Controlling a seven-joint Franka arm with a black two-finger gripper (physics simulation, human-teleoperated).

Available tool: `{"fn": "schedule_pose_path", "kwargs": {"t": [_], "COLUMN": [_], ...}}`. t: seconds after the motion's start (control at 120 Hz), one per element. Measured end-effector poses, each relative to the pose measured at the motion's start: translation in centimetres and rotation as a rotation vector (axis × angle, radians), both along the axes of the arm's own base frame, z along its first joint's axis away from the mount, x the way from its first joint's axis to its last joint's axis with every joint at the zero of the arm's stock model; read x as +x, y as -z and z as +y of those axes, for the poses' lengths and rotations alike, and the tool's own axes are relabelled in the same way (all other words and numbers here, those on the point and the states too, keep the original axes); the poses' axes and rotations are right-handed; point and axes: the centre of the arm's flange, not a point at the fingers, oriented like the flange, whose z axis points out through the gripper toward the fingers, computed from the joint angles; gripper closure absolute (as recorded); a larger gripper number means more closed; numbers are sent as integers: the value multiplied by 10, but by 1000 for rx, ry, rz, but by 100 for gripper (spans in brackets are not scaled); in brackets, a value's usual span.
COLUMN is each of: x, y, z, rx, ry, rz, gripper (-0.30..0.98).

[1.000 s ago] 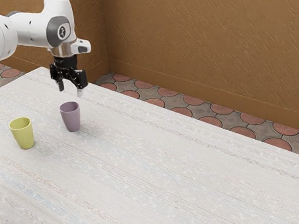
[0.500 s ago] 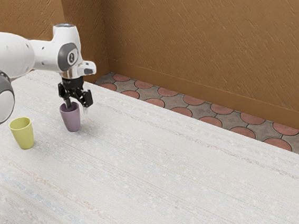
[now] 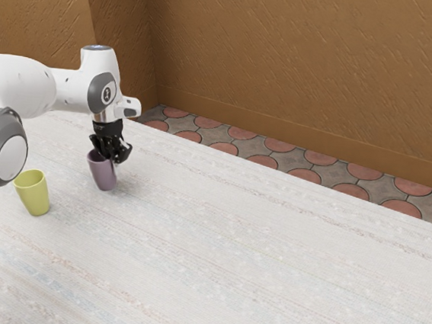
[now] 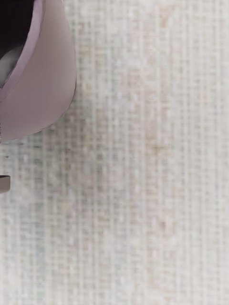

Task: Place the right cup onto the left cup

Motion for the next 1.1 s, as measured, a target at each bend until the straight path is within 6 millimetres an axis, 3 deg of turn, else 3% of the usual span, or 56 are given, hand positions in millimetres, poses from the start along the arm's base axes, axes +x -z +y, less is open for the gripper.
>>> {"fn": "schedule_pose_path", "kwargs": {"t": [0.342,0.442,0.533,0.658,0.783,1.1], "x": [2,1,-7,-36,-70,-139], "y": [-10,-23,-53,-105,-144,-198], "z": [2,3,4,4,3,7], "rx": [18,18,17,7,-1,18], "ry": [15,15,13,12,16,30], "rz": [-28,-43,-65,-93,-113,-129], "gripper": [77,78,78,78,78,79]}}
